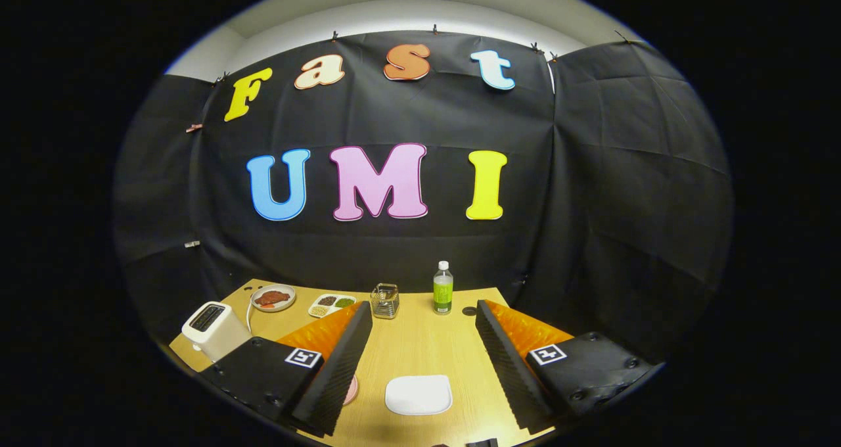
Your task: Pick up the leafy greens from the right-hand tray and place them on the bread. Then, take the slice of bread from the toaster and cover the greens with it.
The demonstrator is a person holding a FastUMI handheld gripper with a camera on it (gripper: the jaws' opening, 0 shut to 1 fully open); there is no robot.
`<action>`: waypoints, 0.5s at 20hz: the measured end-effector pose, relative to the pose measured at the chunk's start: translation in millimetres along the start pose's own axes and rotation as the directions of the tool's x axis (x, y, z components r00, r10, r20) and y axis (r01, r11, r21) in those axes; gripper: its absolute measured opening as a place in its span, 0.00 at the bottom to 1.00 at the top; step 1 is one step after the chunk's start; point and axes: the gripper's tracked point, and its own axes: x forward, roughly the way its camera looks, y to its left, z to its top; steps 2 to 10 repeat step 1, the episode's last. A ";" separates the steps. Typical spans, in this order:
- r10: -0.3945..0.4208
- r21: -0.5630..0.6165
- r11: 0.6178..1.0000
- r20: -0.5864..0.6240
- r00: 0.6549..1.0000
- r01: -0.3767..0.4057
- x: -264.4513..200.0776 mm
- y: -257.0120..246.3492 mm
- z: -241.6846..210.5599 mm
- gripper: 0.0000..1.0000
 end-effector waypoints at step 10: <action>0.004 -0.001 1.000 -0.003 1.000 -0.004 1.1 -1.3 -0.1 0.98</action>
